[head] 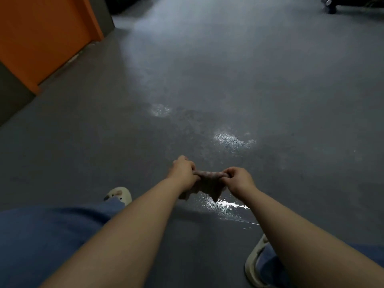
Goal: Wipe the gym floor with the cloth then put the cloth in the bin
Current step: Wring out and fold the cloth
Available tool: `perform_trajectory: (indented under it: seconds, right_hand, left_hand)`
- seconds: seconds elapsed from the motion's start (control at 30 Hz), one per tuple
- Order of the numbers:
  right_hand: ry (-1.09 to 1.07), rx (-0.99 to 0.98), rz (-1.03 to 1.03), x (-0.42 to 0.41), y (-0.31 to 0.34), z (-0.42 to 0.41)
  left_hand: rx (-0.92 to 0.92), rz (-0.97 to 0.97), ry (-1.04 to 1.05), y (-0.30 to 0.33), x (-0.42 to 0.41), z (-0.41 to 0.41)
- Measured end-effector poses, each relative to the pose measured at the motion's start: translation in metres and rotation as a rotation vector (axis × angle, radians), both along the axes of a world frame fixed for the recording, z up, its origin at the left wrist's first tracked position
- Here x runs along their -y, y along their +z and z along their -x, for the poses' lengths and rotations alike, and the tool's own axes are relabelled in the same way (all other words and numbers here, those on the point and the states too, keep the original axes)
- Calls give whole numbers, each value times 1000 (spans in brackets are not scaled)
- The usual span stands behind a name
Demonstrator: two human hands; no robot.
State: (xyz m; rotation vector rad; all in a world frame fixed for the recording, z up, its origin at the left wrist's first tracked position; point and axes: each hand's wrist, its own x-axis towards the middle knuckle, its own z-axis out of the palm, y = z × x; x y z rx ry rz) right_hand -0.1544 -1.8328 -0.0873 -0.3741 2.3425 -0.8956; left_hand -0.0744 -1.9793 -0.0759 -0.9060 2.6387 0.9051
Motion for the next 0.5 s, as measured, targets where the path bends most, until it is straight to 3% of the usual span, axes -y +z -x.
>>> perform_trajectory:
  seconds: [0.23,0.5]
  right_hand:
    - [26,15,-104,67,-28,43]
    - [82,-7,-64,185,-49,94]
  left_hand:
    - [105,-72,-99,-28,69,36]
    - [96,-44,50,-42,169,74]
